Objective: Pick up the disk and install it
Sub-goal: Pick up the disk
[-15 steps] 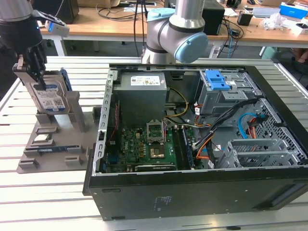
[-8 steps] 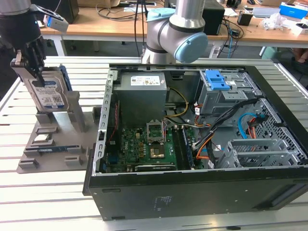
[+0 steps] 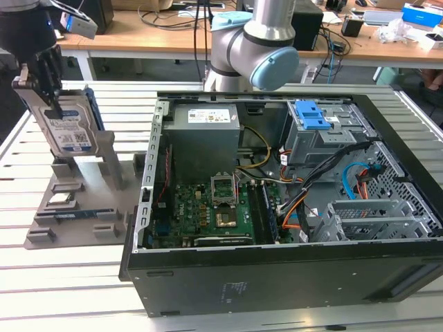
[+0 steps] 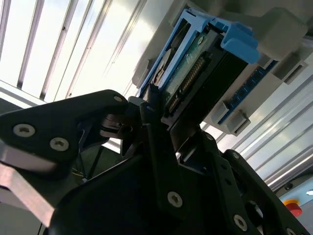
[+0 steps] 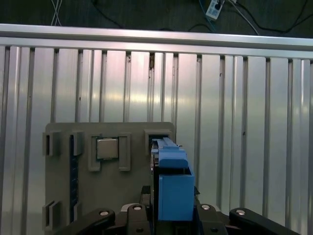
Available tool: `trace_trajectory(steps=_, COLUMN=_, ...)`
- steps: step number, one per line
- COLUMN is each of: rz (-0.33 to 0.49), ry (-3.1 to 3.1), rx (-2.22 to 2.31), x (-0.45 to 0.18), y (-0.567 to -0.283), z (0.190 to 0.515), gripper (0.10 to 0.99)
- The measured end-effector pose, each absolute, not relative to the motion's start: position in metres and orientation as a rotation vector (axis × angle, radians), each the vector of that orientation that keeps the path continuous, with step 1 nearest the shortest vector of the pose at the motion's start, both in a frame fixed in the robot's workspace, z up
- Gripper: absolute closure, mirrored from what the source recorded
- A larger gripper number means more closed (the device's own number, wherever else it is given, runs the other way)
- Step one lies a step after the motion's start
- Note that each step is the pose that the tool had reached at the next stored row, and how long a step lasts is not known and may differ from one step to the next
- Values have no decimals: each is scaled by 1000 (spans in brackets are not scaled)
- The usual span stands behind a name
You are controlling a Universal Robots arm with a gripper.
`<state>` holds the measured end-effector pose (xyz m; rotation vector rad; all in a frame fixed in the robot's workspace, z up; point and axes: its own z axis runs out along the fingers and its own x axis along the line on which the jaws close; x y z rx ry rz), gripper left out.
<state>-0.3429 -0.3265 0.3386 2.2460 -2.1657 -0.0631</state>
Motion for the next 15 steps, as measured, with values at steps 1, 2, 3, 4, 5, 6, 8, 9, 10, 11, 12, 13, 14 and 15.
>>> trace_trajectory(steps=1, rz=-63, ry=-2166, rx=2246, x=-343, y=-326, z=341, gripper=722)
trace_trajectory(steps=2, rz=-63, ry=-2166, rx=2246, x=-342, y=-326, z=343, gripper=722)
trace_trajectory(steps=3, rz=-63, ry=-2166, rx=2246, x=-342, y=-326, z=344, gripper=722)
trace_trajectory(steps=4, rz=-63, ry=-2166, rx=2246, x=-342, y=-325, z=346, gripper=722)
trace_trajectory(steps=5, rz=-63, ry=-2166, rx=2246, x=-342, y=-325, z=348, gripper=722)
trace_trajectory(steps=6, rz=-63, ry=-2166, rx=2246, x=-342, y=-325, z=349, gripper=722)
trace_trajectory(steps=8, rz=-63, ry=-2166, rx=2246, x=-341, y=-324, z=352, gripper=722)
trace_trajectory(steps=9, rz=-63, ry=-2166, rx=2246, x=-341, y=-324, z=354, gripper=722)
trace_trajectory(steps=10, rz=-63, ry=-2166, rx=2246, x=-341, y=-324, z=355, gripper=722)
trace_trajectory(steps=11, rz=-63, ry=-2166, rx=2246, x=-341, y=-324, z=357, gripper=722)
trace_trajectory(steps=12, rz=-63, ry=-2166, rx=2246, x=-340, y=-323, z=360, gripper=722)
trace_trajectory(steps=13, rz=-63, ry=-2166, rx=2246, x=-339, y=-322, z=368, gripper=722)
trace_trajectory(steps=14, rz=-63, ry=-2166, rx=2246, x=-337, y=-320, z=383, gripper=722)
trace_trajectory(steps=15, rz=-63, ry=-2166, rx=2246, x=-336, y=-319, z=391, gripper=722)
